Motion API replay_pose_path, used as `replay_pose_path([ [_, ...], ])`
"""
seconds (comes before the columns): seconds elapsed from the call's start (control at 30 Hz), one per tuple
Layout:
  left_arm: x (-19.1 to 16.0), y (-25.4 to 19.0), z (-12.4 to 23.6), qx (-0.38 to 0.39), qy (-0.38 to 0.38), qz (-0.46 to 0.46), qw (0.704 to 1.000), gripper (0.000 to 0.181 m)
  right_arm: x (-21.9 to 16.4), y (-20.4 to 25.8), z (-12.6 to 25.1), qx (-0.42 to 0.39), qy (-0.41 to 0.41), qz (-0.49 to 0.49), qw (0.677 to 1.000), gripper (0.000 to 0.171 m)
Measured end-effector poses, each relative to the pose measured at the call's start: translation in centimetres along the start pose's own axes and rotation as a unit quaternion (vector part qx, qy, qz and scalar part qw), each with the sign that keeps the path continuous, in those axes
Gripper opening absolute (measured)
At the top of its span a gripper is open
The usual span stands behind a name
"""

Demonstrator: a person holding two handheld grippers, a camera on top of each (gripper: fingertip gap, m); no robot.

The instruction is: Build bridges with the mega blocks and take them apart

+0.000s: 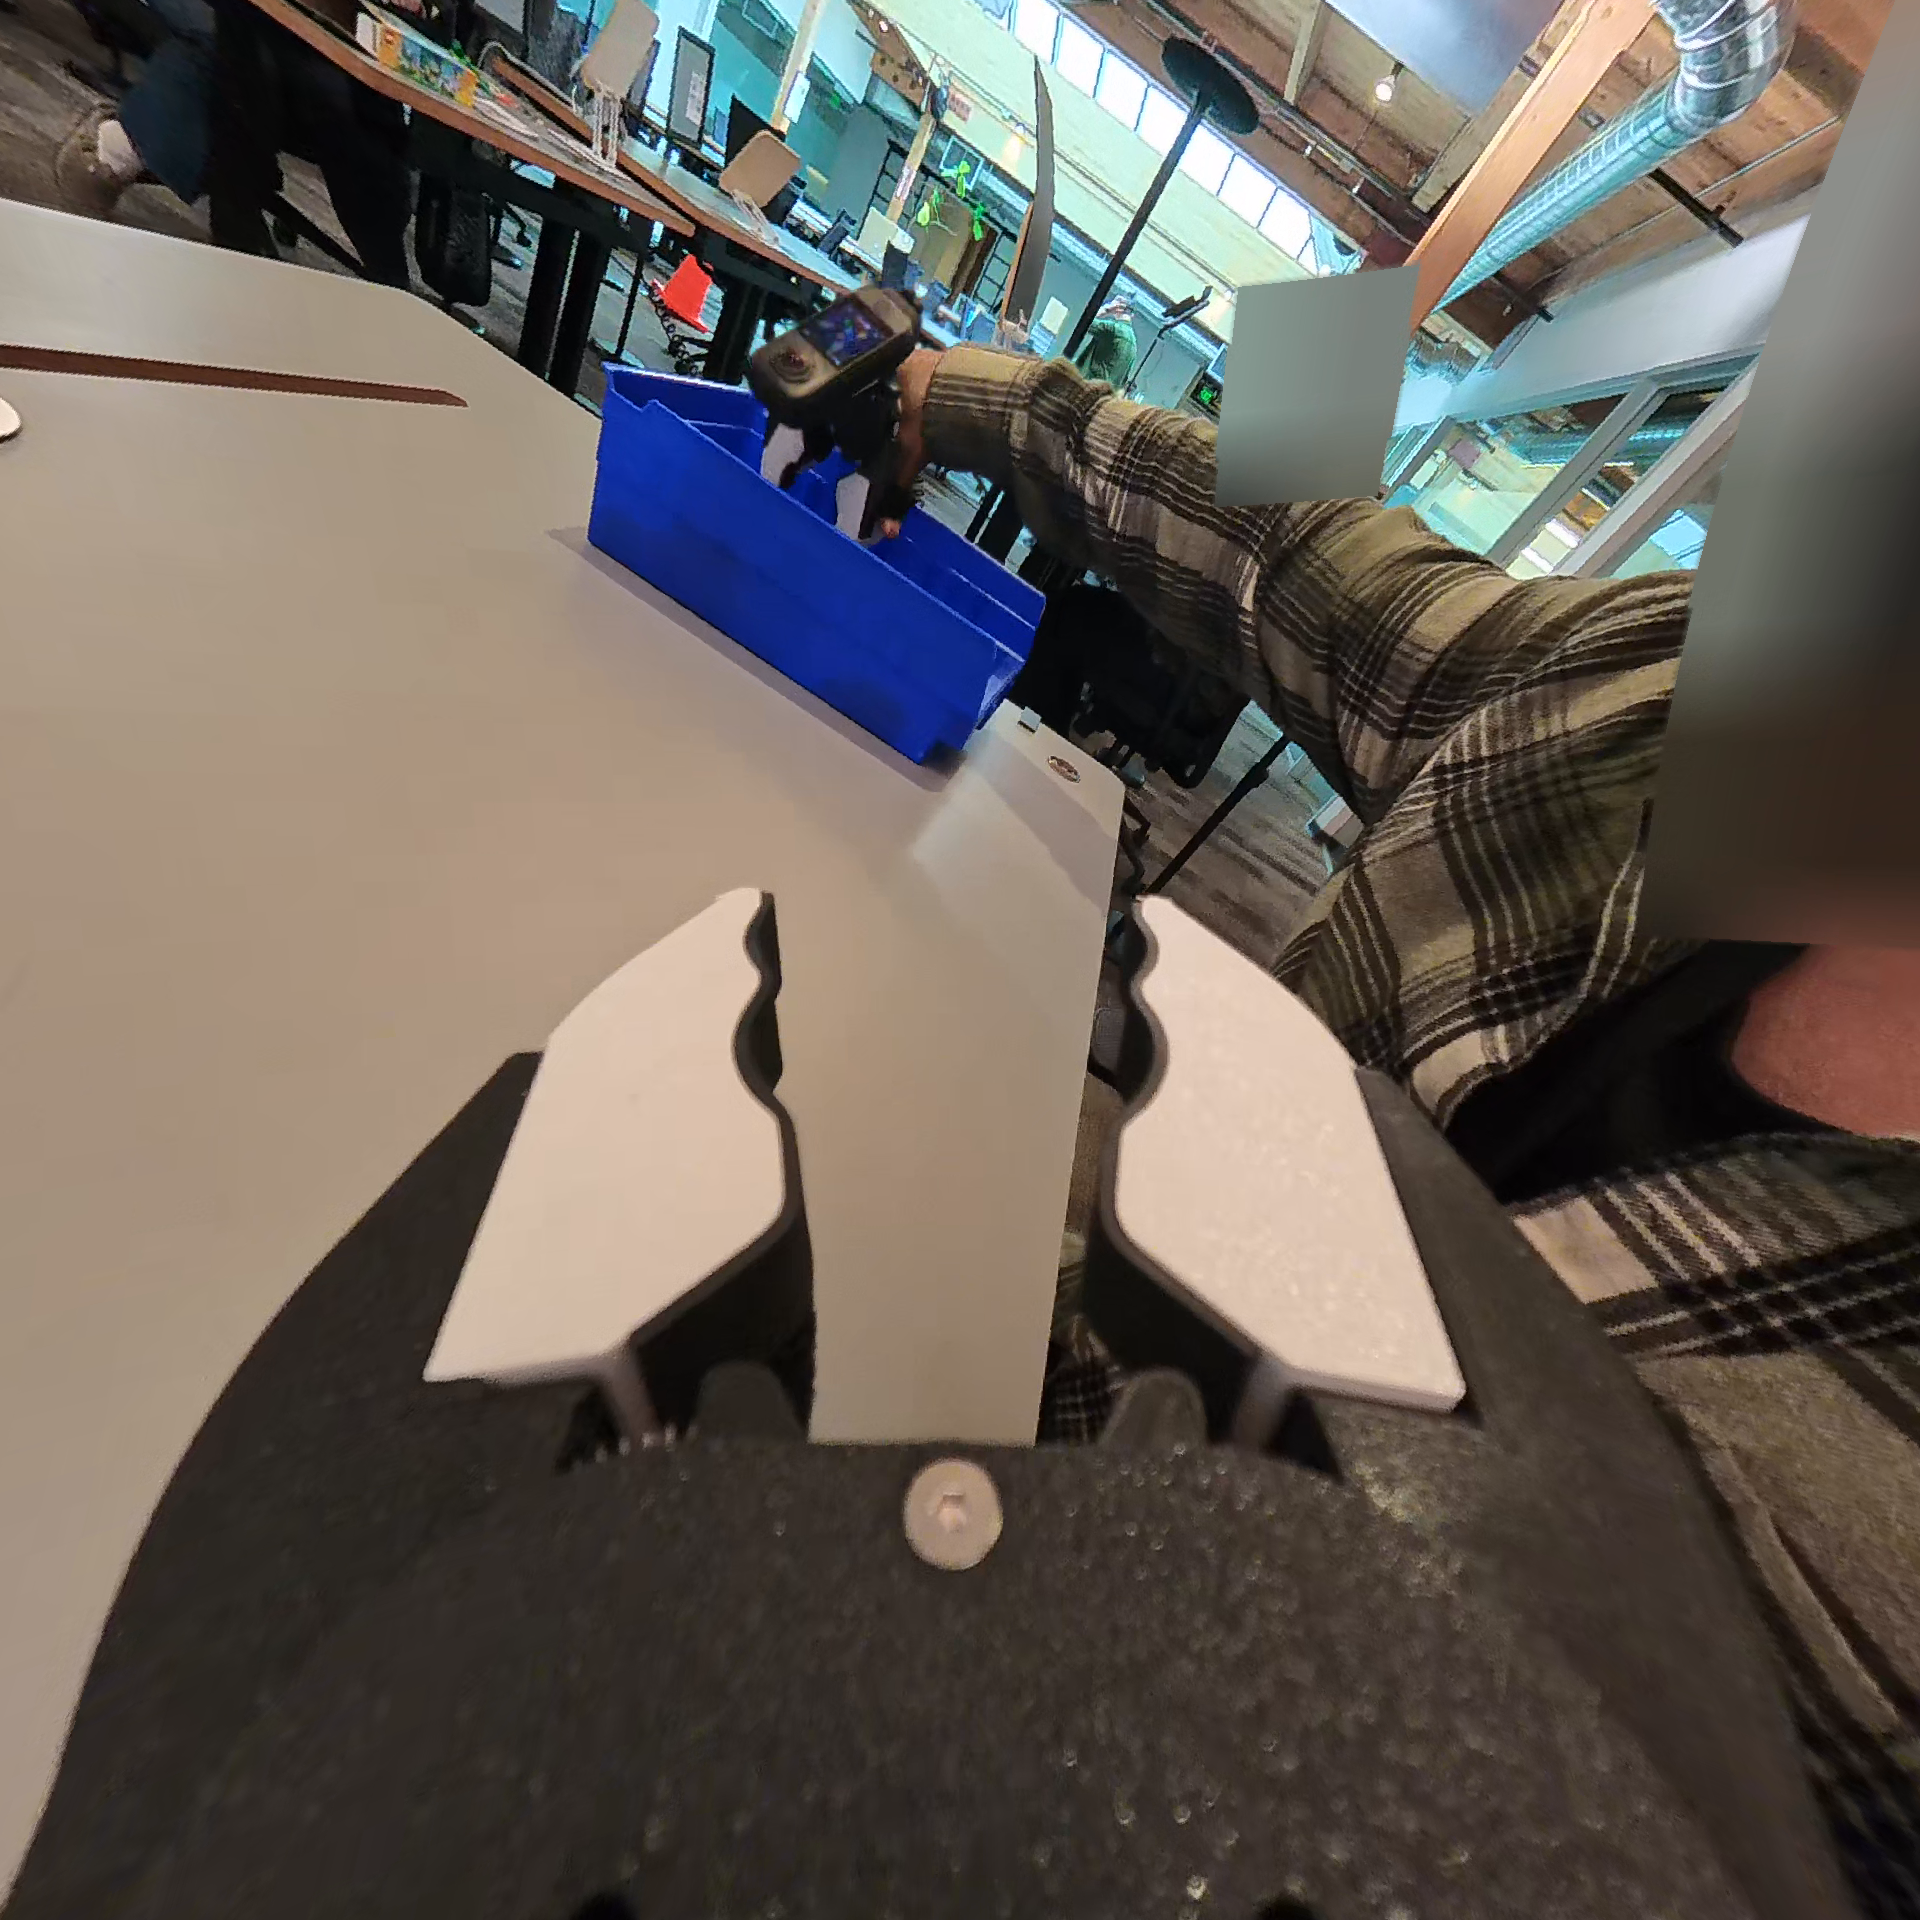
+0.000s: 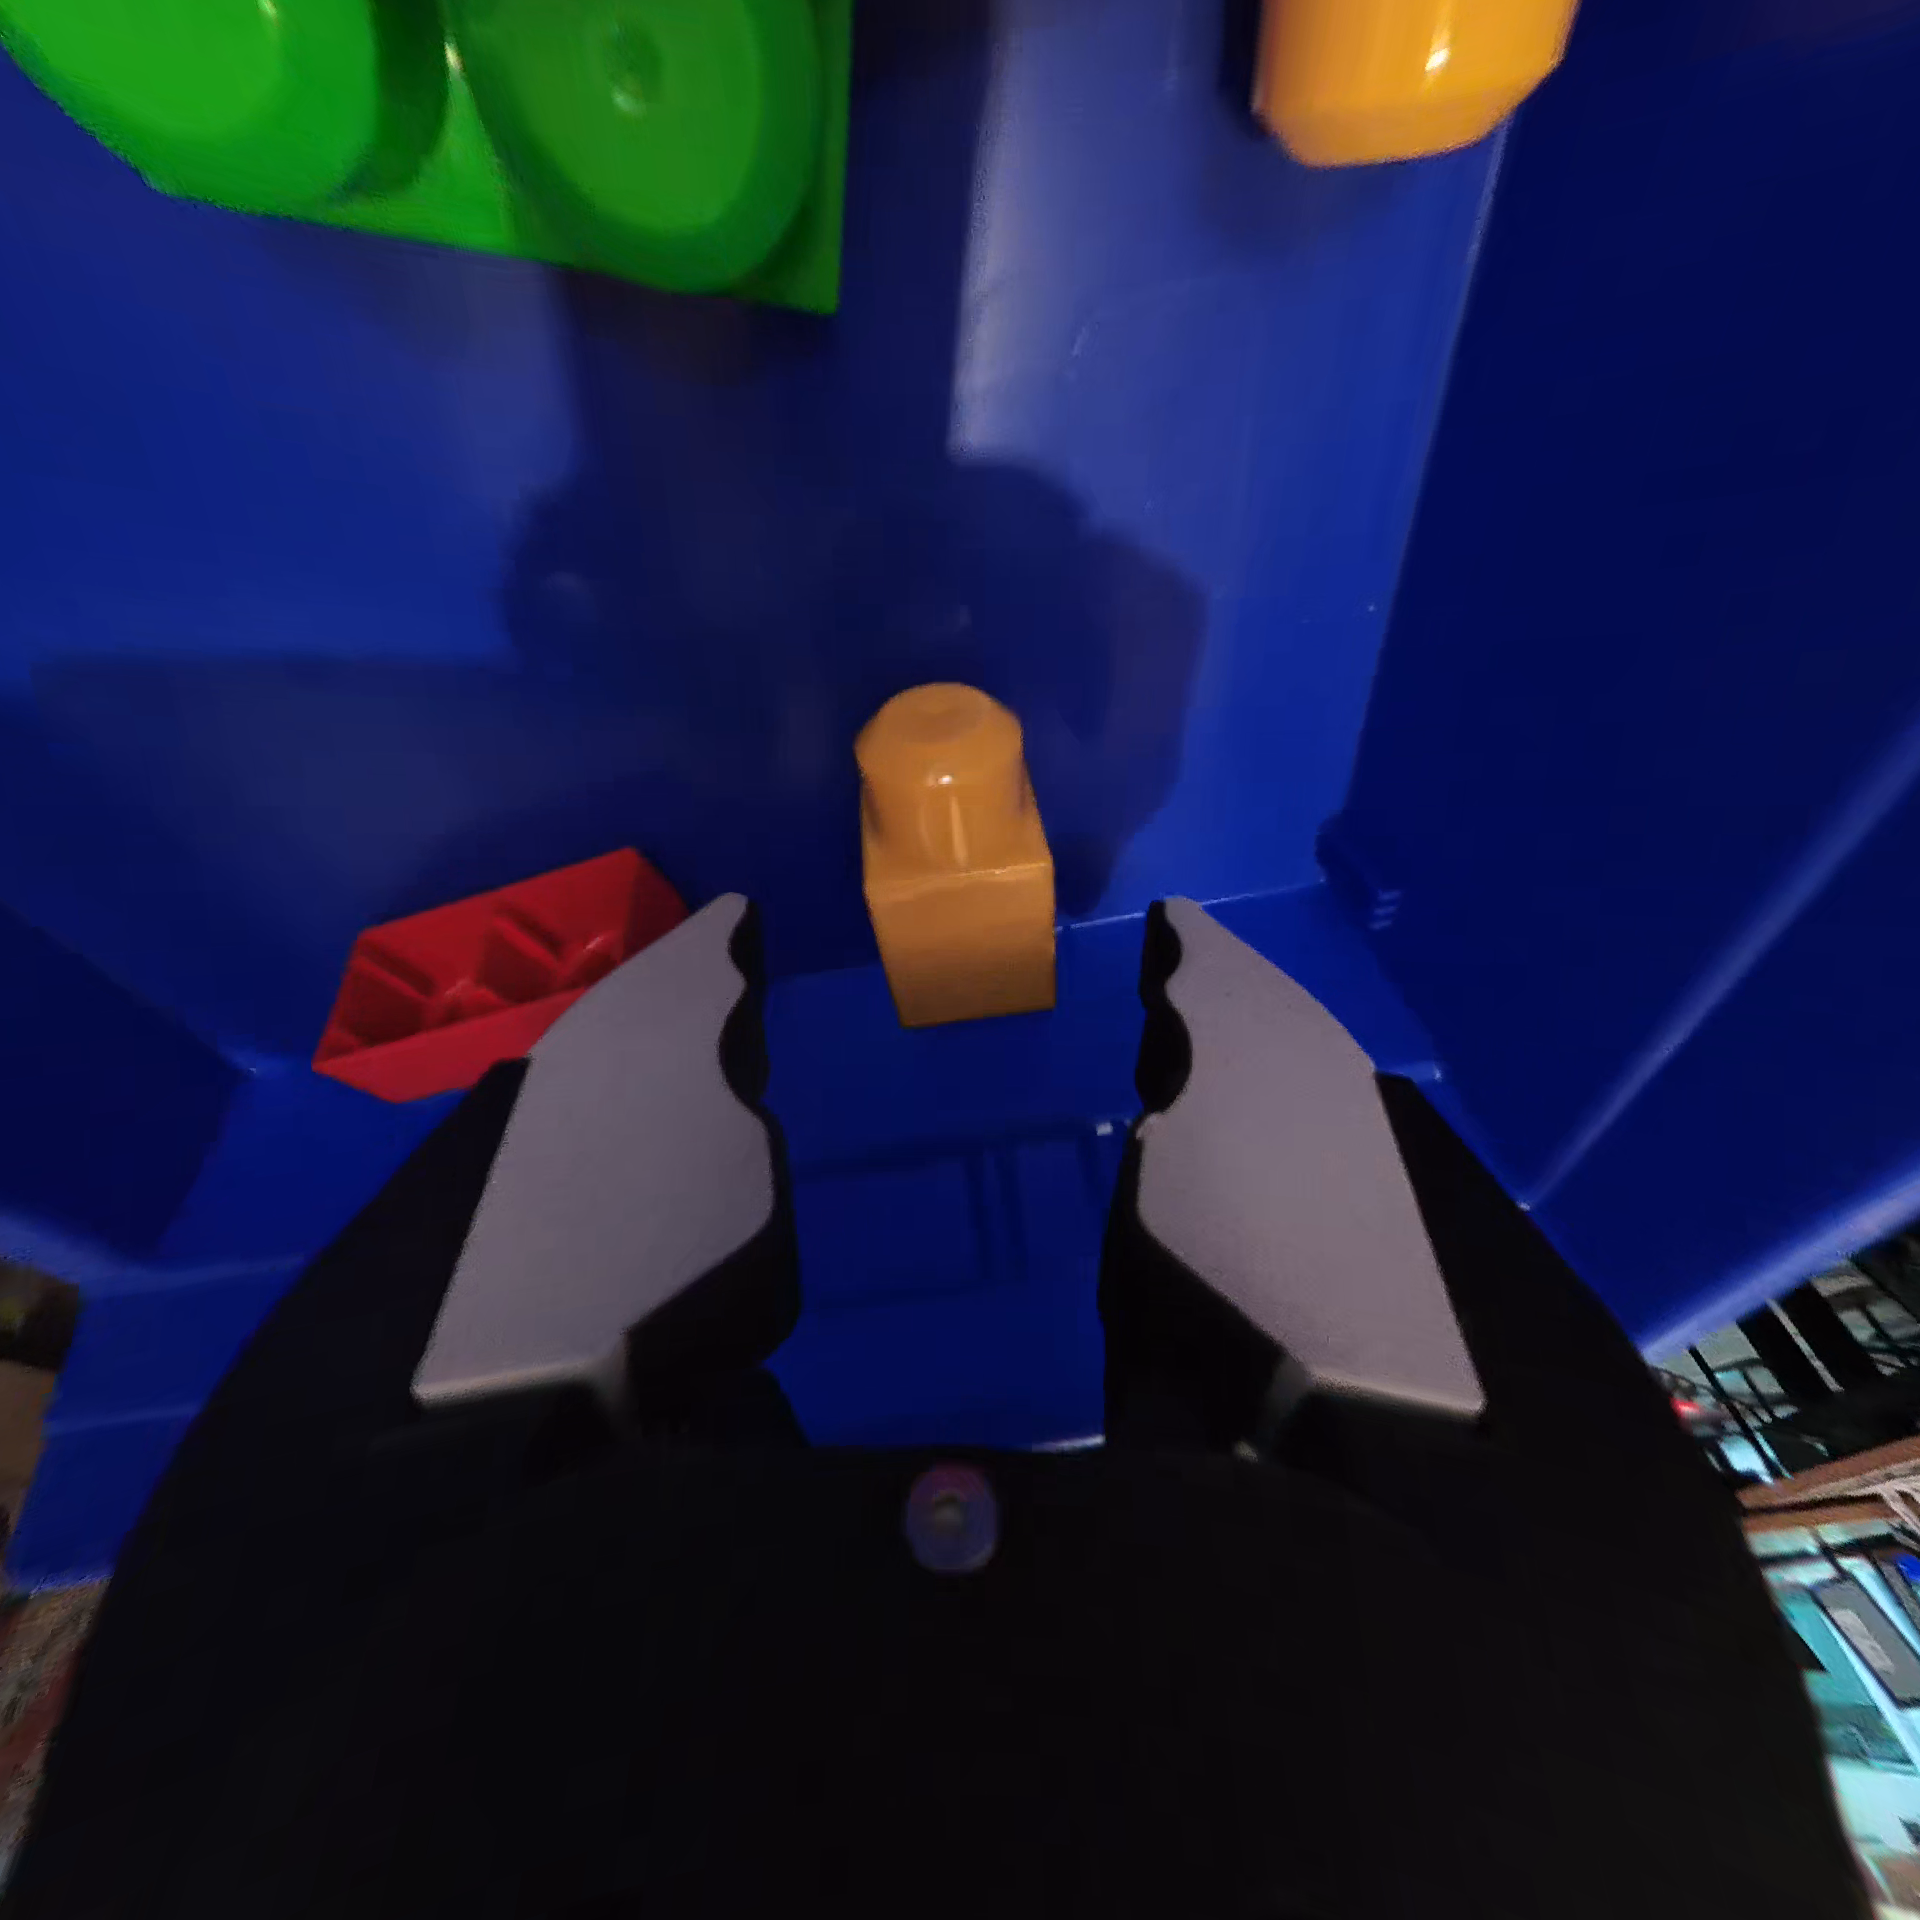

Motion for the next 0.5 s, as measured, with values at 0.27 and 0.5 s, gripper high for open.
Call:
replay_pose_path([
  [0.27, -0.2, 0.2, -0.1, 0.003, 0.001, 0.006, 1.0, 0.063, 0.2, 0.0, -1.8, -0.001, 0.063, 0.01, 0.998, 0.037],
  [0.5, -0.2, 0.6, 0.3, 0.006, -0.013, 0.008, 1.0, 0.063, -0.1, 0.0, 3.1, -0.012, 0.013, -0.086, 0.996, 0.037],
])
Point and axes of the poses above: each gripper's, where its closed fingertips meet, z back along the fingers, x out of its top, y = z × x across the jaws, the point moved 10 cm from there along z, back along the fingers, and after that the axes turned 11 degrees about -x, right-handed, at the moved point
